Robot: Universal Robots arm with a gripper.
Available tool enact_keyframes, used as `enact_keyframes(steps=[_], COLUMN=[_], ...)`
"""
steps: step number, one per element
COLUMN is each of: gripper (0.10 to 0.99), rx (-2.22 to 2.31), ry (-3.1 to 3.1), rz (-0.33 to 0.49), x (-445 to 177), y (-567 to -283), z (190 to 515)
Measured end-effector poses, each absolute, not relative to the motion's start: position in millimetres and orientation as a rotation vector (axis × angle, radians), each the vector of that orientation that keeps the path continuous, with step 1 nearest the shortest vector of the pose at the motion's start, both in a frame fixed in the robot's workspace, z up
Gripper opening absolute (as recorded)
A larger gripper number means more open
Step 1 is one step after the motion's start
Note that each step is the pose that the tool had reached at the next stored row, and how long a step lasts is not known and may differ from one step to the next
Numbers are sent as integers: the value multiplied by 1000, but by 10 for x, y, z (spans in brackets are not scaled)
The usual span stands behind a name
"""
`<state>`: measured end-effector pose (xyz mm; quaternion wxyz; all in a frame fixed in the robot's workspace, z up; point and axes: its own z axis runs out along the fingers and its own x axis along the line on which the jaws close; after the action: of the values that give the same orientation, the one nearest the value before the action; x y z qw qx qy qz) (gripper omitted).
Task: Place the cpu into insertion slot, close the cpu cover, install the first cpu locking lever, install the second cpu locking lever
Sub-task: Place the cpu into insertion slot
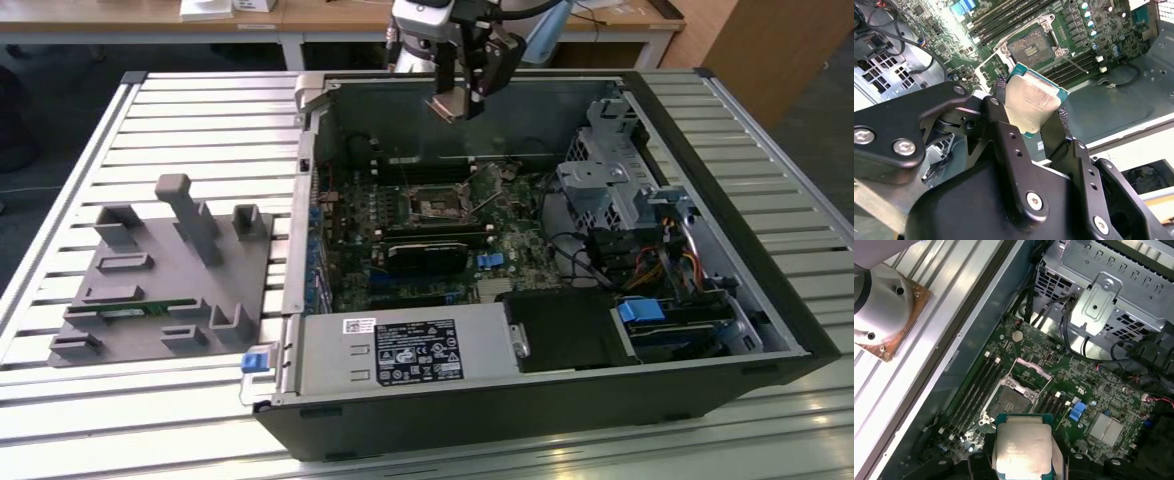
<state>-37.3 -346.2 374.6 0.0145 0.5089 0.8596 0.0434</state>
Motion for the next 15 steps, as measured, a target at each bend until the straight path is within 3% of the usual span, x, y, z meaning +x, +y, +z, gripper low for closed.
enact_keyframes(steps=[15], gripper=[525], rx=[1688], ry=[2608], rz=[133], x=[-373], y=[-3462], z=[3746])
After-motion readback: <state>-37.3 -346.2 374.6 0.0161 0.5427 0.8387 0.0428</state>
